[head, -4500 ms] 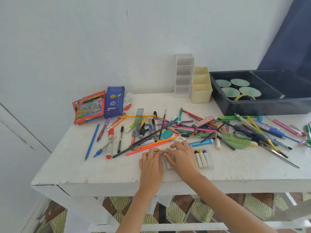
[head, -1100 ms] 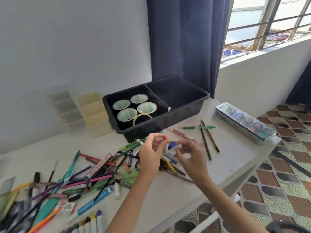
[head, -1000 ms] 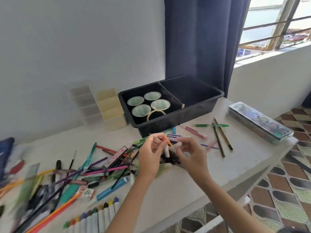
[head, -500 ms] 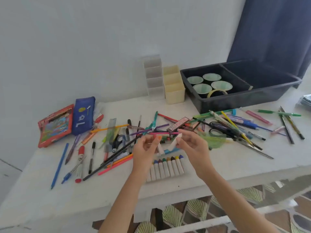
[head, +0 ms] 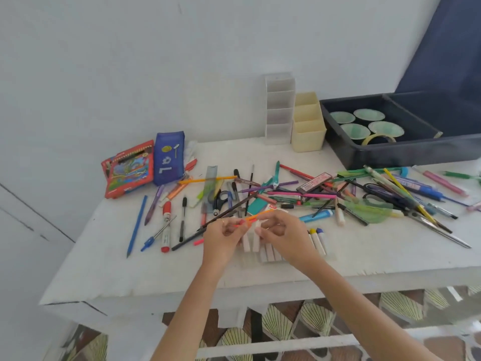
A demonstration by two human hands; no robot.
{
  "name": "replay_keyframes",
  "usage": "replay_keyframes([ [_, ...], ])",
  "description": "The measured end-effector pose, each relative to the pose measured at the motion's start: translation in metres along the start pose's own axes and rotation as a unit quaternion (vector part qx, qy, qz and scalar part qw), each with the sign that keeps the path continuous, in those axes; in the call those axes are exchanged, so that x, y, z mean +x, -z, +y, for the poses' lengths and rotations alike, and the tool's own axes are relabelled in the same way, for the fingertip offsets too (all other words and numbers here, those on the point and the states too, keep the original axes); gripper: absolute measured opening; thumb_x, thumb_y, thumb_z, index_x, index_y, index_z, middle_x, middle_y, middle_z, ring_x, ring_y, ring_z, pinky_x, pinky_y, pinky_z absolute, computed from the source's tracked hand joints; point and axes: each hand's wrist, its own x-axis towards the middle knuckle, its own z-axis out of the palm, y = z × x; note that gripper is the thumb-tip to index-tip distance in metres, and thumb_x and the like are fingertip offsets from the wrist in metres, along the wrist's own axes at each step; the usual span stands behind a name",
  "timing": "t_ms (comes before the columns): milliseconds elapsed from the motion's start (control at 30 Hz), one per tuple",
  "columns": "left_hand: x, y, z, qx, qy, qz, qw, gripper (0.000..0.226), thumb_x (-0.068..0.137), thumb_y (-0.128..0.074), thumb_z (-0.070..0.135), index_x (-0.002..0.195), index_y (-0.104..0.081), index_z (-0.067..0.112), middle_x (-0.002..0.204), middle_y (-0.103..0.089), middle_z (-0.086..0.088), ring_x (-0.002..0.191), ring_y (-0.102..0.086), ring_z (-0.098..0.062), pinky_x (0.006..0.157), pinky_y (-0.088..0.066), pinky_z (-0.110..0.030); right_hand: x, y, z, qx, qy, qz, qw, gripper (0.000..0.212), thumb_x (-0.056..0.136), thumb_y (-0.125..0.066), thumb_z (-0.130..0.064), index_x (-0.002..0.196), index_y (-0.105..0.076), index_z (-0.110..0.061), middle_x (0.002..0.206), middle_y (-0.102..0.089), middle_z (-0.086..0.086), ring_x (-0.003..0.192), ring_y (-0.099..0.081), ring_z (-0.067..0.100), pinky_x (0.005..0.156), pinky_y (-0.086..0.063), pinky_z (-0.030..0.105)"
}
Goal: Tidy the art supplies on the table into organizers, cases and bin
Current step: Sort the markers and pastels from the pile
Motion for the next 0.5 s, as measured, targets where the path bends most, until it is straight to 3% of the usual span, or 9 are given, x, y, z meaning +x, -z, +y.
replay_keyframes([
  [100, -0.0027, 0.0001, -0.0028, 0.025, -0.022, -0.010, 0.999, 0.018, 0.079, -0.073, 0.025, 0.091, -0.072, 0.011, 0.075, -0.072, -0.005, 0.069, -0.067, -0.013, 0.062, -0.053, -0.020, 0.0001, -0.0052, 0.0007, -0.085, 0.040, -0.016, 0.995, 0.018, 0.082, -0.070, -0.010, 0.095, -0.067, -0.022, 0.078, -0.066, -0.003, 0.068, -0.060, 0.001, 0.063, -0.047, 0.009],
  [333, -0.0036, -0.0048, -0.0049, 0.075, -0.038, 0.017, 0.996, 0.022, 0.082, -0.070, 0.030, 0.095, -0.070, 0.012, 0.074, -0.070, 0.000, 0.067, -0.064, -0.005, 0.058, -0.046, -0.008, 0.0037, -0.0018, 0.0039, -0.244, 0.045, -0.059, 0.967, 0.024, 0.082, -0.070, -0.024, 0.106, -0.067, -0.020, 0.089, -0.061, -0.008, 0.076, -0.052, 0.000, 0.064, -0.040, 0.004],
  [433, -0.0044, -0.0035, -0.0070, 0.055, -0.023, 0.022, 0.998, 0.026, 0.082, -0.069, 0.032, 0.099, -0.070, 0.012, 0.078, -0.072, 0.000, 0.072, -0.066, -0.006, 0.061, -0.046, -0.007, 0.0059, -0.0053, 0.0062, -0.315, 0.045, -0.064, 0.946, 0.029, 0.086, -0.065, -0.031, 0.114, -0.065, -0.023, 0.099, -0.050, -0.007, 0.097, -0.044, 0.011, 0.083, -0.038, 0.019],
  [500, -0.0058, -0.0035, -0.0065, 0.049, -0.019, 0.024, 0.998, 0.026, 0.083, -0.068, 0.031, 0.100, -0.070, 0.012, 0.079, -0.072, 0.000, 0.073, -0.067, -0.006, 0.062, -0.045, -0.006, 0.0038, -0.0079, 0.0085, -0.352, 0.062, -0.064, 0.932, 0.029, 0.089, -0.060, -0.034, 0.115, -0.066, -0.025, 0.100, -0.049, -0.005, 0.098, -0.038, 0.013, 0.088, -0.035, 0.027],
])
